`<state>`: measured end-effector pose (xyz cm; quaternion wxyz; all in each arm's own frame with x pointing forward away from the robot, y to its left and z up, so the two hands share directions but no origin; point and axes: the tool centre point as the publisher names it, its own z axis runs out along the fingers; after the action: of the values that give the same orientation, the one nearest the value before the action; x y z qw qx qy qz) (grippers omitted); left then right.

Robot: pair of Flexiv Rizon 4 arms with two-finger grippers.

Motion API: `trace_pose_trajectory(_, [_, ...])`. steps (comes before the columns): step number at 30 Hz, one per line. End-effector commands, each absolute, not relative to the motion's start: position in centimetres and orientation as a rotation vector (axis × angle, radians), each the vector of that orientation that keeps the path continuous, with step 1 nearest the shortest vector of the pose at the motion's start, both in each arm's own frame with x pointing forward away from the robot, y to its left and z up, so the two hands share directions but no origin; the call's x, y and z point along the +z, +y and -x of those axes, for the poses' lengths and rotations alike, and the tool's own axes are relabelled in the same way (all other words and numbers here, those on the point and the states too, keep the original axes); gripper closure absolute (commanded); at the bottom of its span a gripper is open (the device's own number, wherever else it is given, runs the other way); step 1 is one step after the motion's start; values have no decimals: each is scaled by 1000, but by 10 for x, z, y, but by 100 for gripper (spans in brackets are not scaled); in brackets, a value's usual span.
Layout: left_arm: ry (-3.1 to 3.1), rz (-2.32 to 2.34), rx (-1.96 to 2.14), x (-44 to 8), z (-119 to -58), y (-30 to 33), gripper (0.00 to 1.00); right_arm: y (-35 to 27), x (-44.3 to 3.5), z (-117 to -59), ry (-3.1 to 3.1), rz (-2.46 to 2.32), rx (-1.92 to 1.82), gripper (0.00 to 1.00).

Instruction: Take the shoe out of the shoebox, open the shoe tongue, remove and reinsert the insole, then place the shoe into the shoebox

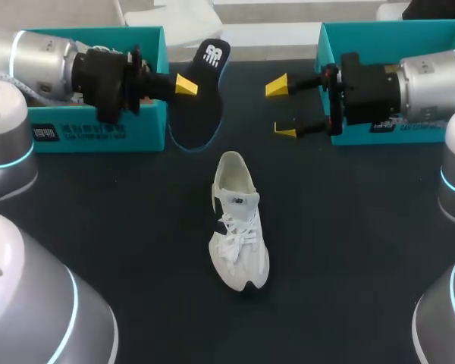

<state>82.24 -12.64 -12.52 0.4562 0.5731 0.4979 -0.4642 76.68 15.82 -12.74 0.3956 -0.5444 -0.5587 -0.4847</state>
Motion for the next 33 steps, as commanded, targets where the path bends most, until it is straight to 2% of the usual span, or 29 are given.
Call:
trace_pose_trajectory(1, [1205, -1387, -1134, -131, -819, -138, 100, 173, -133, -776, -1418, 1357, -1217, 0])
trace_pose_trajectory(16, [1149, -1314, -1049, -148, -837, -175, 100, 208, -144, -788, -1438, 1255, -1178, 2])
trace_pose_trajectory(18, [1153, -1314, -1034, -149, -840, -177, 100, 209, -145, -787, -1437, 1249, -1174, 21])
trace_pose_trajectory(24, [1151, -1262, -1053, -148, -846, -181, 100, 209, -146, -785, -1431, 1244, -1170, 50])
trace_pose_trajectory(33, [1157, -1254, -1068, -152, -844, -191, 100, 209, -148, -789, -1426, 1234, -1174, 58])
